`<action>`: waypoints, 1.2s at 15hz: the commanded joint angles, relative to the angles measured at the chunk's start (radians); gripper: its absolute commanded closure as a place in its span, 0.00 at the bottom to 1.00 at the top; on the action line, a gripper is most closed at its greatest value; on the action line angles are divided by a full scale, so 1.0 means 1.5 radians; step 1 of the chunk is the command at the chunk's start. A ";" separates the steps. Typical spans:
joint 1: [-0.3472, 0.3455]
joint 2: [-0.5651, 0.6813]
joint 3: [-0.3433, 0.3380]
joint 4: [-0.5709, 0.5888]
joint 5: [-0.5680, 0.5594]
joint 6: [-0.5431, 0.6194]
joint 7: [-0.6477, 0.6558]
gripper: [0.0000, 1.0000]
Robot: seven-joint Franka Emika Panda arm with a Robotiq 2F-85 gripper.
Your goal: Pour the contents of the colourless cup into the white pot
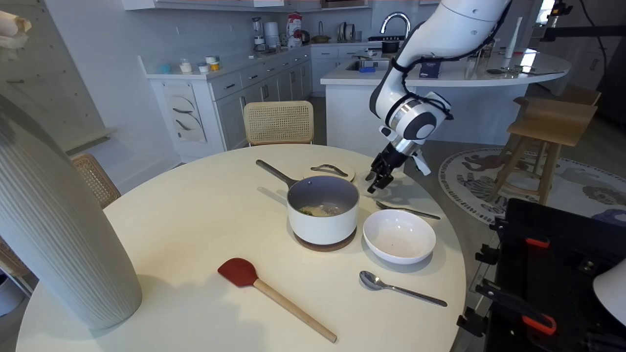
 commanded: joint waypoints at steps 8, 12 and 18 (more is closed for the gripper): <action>0.013 0.023 -0.007 0.030 -0.015 0.023 0.036 0.15; 0.019 0.002 -0.007 0.031 -0.024 0.026 0.039 0.00; 0.041 -0.051 -0.016 0.024 -0.083 0.036 0.085 0.00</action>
